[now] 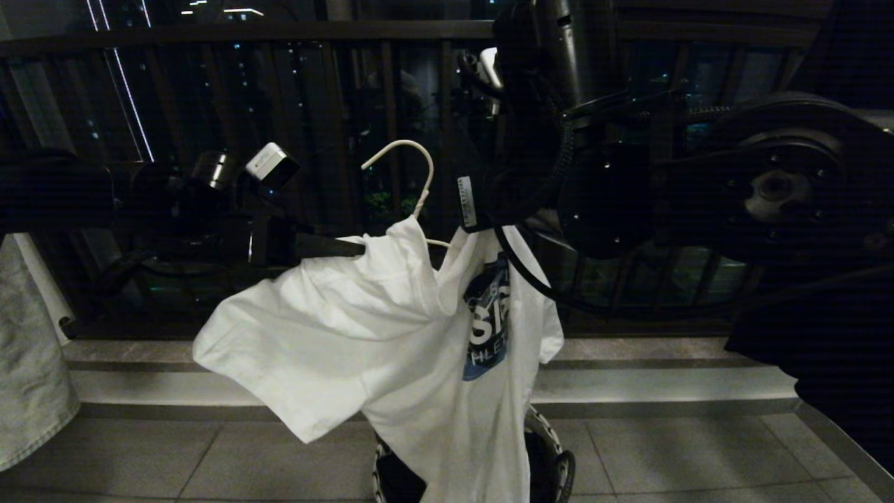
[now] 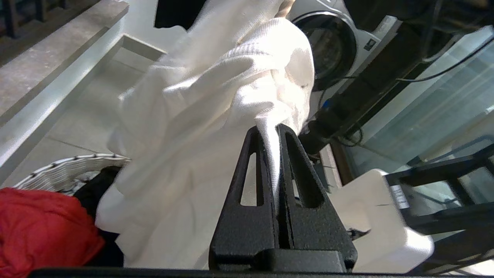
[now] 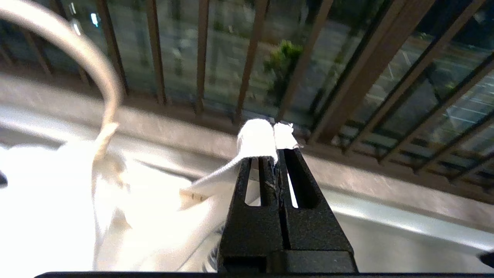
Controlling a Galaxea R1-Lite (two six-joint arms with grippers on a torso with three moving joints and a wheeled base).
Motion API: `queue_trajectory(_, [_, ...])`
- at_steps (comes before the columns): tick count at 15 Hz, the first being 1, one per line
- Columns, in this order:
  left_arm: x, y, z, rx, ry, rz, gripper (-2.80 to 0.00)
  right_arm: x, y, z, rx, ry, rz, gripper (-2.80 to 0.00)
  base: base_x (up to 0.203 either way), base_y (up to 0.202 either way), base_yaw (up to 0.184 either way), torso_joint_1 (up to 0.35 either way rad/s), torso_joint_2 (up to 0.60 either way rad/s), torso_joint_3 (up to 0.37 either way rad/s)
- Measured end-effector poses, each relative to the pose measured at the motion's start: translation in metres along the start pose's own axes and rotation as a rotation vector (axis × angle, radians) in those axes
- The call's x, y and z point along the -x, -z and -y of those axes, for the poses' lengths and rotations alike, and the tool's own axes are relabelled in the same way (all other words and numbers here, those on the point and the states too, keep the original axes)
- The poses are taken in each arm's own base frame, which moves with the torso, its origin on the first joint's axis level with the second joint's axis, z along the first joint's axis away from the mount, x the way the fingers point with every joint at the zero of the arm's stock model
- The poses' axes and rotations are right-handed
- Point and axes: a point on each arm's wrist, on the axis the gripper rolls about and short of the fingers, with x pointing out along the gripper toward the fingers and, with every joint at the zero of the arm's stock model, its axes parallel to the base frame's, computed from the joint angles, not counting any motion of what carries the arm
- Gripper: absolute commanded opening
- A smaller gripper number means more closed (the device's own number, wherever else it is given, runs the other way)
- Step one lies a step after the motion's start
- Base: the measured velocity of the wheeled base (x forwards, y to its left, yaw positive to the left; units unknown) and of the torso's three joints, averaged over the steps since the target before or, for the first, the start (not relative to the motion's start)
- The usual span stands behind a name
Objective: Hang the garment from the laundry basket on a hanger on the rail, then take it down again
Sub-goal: Hang the clothes on the clothes rack
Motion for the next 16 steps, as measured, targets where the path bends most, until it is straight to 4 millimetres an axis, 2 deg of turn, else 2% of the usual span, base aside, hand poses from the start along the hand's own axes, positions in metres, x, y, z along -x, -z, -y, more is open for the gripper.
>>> queue_trajectory(5, [0.002,0.008,-0.016,0.002,-0.007,0.003,-2.80,-0.007,0.010,-0.006,0.142,0.001,-0.107,-2.80,0.000,0.000,0.000,0.000,0.00,0.000])
queue_trajectory(10, [0.005,0.010,-0.022,-0.004,-0.014,0.007,-2.80,-0.009,0.018,-0.007,0.391,-0.018,-0.157,-2.80,0.000,0.000,0.000,0.000,0.00,0.000])
queue_trajectory(12, [0.005,0.011,-0.024,-0.012,-0.014,0.007,-2.80,-0.010,0.015,-0.008,0.391,-0.043,-0.134,-2.80,0.000,0.000,0.000,0.000,0.00,0.000])
queue_trajectory(16, [0.004,0.012,-0.024,-0.009,-0.013,0.006,-2.80,-0.002,0.010,-0.016,0.265,-0.097,-0.092,-2.80,0.000,0.000,0.000,0.000,0.00,0.000])
